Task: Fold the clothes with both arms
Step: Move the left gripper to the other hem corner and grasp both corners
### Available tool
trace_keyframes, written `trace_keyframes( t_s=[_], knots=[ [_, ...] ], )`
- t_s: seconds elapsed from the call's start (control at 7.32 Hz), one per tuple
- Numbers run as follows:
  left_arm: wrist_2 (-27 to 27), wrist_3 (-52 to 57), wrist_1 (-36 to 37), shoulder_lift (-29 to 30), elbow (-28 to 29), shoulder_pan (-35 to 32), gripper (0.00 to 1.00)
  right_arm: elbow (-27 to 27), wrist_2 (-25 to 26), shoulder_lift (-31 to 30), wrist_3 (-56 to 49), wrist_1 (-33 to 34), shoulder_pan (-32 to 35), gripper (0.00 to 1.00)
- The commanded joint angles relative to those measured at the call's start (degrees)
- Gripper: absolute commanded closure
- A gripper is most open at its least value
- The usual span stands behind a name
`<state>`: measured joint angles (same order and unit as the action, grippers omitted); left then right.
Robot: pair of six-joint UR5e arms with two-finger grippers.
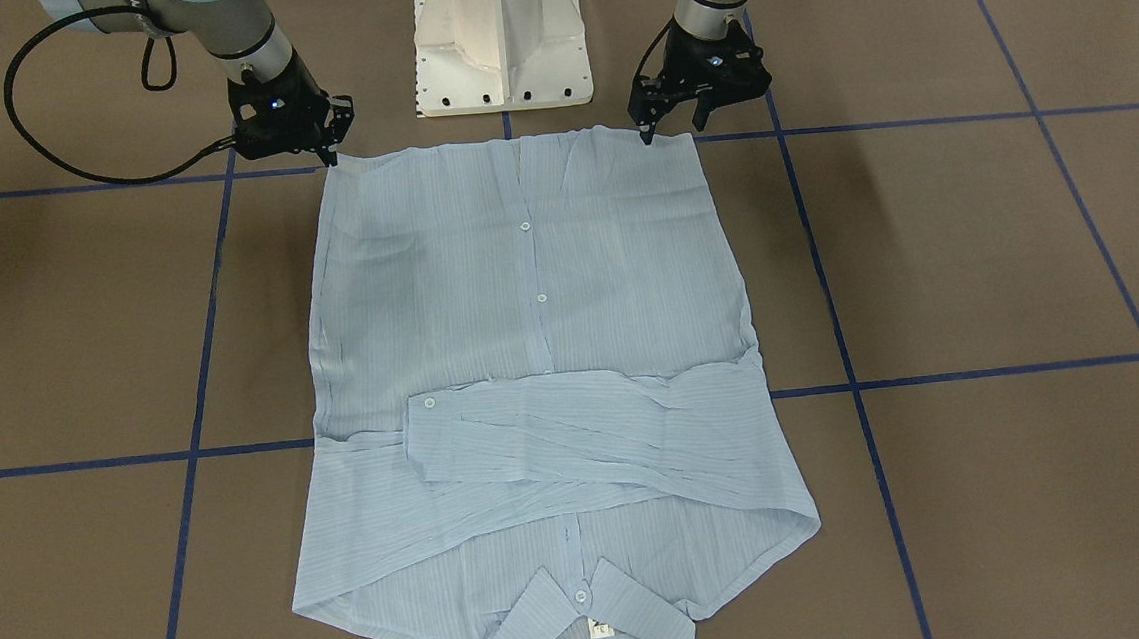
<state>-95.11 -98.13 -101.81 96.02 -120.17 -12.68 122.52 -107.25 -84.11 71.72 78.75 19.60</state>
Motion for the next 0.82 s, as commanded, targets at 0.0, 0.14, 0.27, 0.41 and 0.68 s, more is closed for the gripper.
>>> trace_keyframes(
  t_s=[0.0,0.14,0.27,0.41,0.68],
  knots=[
    [0.0,0.0,0.0,0.0,0.5,0.4,0.24,0.0,-0.3,-0.3,0.0,0.1,0.3,1.0],
    [0.0,0.0,-0.1,0.3,1.2,0.6,0.28,0.0,-0.3,-0.4,-0.1,0.1,0.4,1.0],
    [0.0,0.0,-0.1,0.6,2.1,0.6,0.31,0.0,-0.4,-0.4,0.0,0.0,0.4,1.0],
    [0.0,0.0,-0.1,0.5,2.1,0.6,0.35,0.1,-0.4,-0.4,0.0,0.1,0.5,1.0],
    [0.0,0.0,-0.1,0.5,2.1,0.7,0.4,0.2,-0.4,-0.5,0.0,0.0,1.0,1.0]
  ],
)
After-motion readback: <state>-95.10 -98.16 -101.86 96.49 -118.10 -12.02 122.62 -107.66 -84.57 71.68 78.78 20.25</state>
